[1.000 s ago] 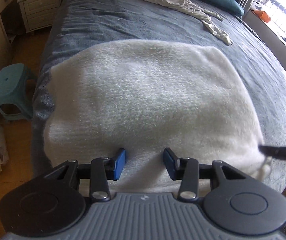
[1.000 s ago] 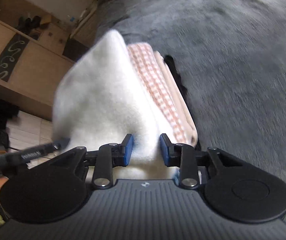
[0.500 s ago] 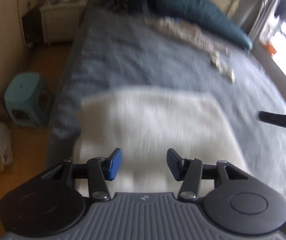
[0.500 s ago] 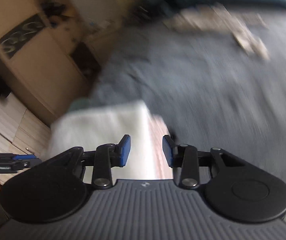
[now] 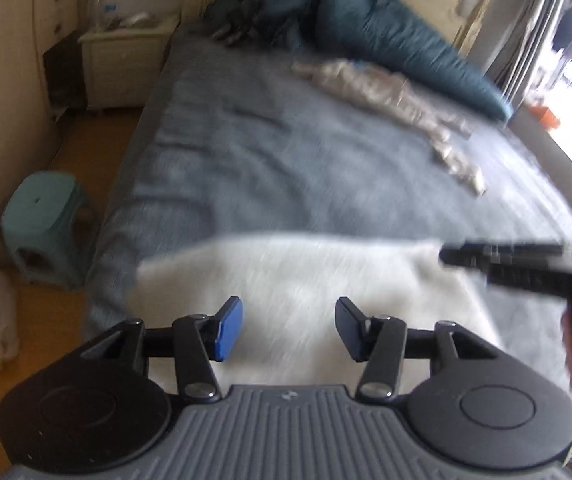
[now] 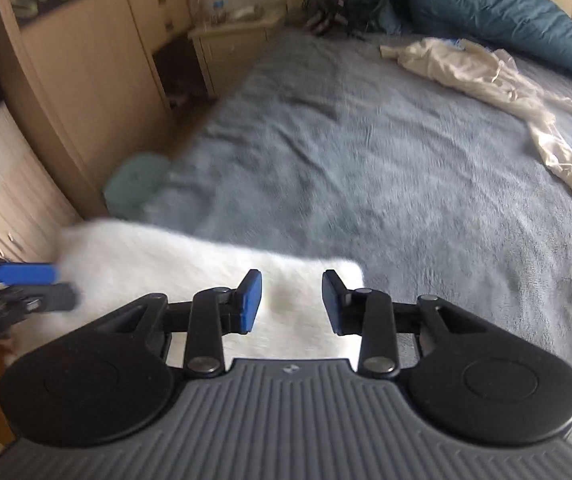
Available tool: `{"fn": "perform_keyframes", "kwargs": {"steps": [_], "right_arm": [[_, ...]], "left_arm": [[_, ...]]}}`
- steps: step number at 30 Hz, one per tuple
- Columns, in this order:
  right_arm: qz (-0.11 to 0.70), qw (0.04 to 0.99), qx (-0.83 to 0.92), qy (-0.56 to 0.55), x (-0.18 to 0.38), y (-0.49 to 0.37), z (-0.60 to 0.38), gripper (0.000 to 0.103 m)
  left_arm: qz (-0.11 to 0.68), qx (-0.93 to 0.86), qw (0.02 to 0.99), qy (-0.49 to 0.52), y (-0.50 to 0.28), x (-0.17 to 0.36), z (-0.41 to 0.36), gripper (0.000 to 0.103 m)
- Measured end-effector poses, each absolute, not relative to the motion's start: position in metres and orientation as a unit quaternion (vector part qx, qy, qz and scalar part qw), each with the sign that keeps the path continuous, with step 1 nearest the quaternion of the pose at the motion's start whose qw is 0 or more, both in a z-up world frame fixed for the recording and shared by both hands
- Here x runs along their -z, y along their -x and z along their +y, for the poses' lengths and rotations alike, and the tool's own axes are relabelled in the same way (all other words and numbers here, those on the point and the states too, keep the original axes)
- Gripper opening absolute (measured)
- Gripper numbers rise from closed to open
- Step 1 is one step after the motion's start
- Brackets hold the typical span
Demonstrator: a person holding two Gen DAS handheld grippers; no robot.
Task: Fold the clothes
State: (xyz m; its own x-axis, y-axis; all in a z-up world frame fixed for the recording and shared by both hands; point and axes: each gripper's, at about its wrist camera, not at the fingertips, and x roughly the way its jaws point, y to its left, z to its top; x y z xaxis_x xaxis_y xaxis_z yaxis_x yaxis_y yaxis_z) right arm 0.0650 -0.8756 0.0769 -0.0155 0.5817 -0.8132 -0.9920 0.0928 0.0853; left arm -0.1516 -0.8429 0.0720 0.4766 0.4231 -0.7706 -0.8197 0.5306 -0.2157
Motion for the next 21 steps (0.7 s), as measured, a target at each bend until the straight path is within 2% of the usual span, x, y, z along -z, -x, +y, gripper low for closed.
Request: {"fn": "perform_keyframes", "kwargs": {"steps": [2, 5, 8, 11, 14, 18, 20, 21], "right_arm": [[0.375, 0.641, -0.607, 0.284, -0.079, -0.063, -0.875, 0.032], [0.39, 0.637, -0.599, 0.289, -0.083, -0.06, -0.875, 0.032], [0.404, 0.633, -0.593, 0.292, -0.088, -0.057, -0.876, 0.032], [0.412, 0.621, -0.609, 0.273, -0.129, -0.051, -0.916, 0.032], [0.423, 0.597, -0.611, 0.303, -0.144, -0.033, -0.959, 0.033], [0.453, 0.581, -0.581, 0.345, -0.104, -0.021, -0.978, 0.033], [0.479, 0.582, -0.562, 0.34, -0.084, -0.024, -0.979, 0.033], [0.486, 0.585, -0.559, 0.331, -0.09, -0.027, -0.978, 0.033]], "left_arm": [[0.352, -0.388, 0.8, 0.292, 0.135, -0.058, -0.826, 0.056], [0.381, -0.396, 0.782, 0.293, 0.122, -0.035, -0.811, 0.052], [0.402, -0.397, 0.776, 0.281, 0.12, -0.052, -0.819, 0.053], [0.403, -0.396, 0.766, 0.306, 0.131, -0.072, -0.833, 0.053], [0.39, -0.382, 0.77, 0.329, 0.146, -0.086, -0.862, 0.057], [0.428, -0.359, 0.75, 0.353, 0.151, -0.06, -0.902, 0.057], [0.456, -0.362, 0.734, 0.349, 0.153, -0.043, -0.914, 0.049], [0.454, -0.369, 0.74, 0.333, 0.156, -0.047, -0.92, 0.05]]}}
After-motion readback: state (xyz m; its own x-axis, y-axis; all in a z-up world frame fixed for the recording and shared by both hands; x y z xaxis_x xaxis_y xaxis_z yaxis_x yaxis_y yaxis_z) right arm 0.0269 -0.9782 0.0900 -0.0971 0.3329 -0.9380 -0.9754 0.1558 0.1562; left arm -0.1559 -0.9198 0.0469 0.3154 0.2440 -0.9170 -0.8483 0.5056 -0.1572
